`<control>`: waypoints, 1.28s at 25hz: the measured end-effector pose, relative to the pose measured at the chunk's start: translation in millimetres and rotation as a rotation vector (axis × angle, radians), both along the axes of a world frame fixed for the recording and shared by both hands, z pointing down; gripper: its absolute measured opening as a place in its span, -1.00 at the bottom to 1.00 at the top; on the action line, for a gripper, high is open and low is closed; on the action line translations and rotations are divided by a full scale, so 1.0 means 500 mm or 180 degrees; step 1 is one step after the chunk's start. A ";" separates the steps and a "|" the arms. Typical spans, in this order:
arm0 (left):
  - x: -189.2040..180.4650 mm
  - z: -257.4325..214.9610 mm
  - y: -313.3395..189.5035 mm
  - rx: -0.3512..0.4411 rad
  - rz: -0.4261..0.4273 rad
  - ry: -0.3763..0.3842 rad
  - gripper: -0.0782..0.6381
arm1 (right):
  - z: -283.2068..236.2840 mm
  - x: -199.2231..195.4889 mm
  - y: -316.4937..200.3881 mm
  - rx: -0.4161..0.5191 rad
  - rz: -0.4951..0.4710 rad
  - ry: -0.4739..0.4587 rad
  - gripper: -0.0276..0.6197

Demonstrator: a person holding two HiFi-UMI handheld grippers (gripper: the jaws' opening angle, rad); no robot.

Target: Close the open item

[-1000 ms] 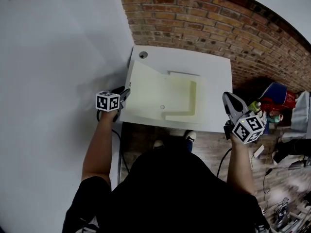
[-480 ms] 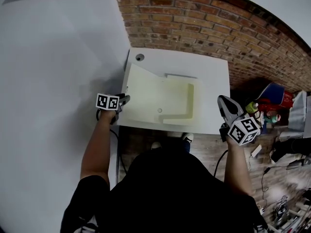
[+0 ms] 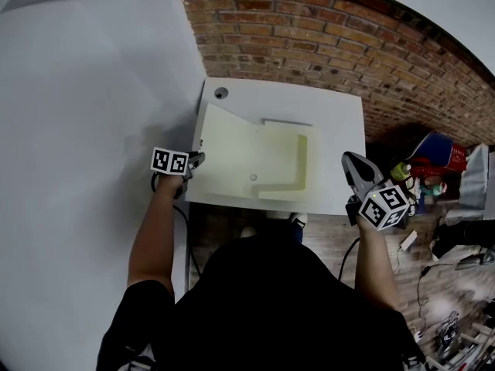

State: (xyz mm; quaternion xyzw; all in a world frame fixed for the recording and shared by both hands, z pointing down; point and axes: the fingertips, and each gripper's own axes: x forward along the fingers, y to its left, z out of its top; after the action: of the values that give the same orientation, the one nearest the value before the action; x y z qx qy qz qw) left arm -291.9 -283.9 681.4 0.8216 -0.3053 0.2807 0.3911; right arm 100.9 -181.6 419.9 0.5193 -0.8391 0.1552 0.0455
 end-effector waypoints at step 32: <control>0.288 -0.147 0.078 0.0104 0.0727 -0.0278 -0.67 | 0.020 0.112 0.070 0.0034 0.0262 -0.0128 -0.91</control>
State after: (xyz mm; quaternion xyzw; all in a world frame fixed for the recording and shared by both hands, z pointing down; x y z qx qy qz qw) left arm -148.0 -244.8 607.8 0.8443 -0.2311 0.3539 0.3295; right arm 157.0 -146.7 429.9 0.5504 -0.8186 0.1629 0.0195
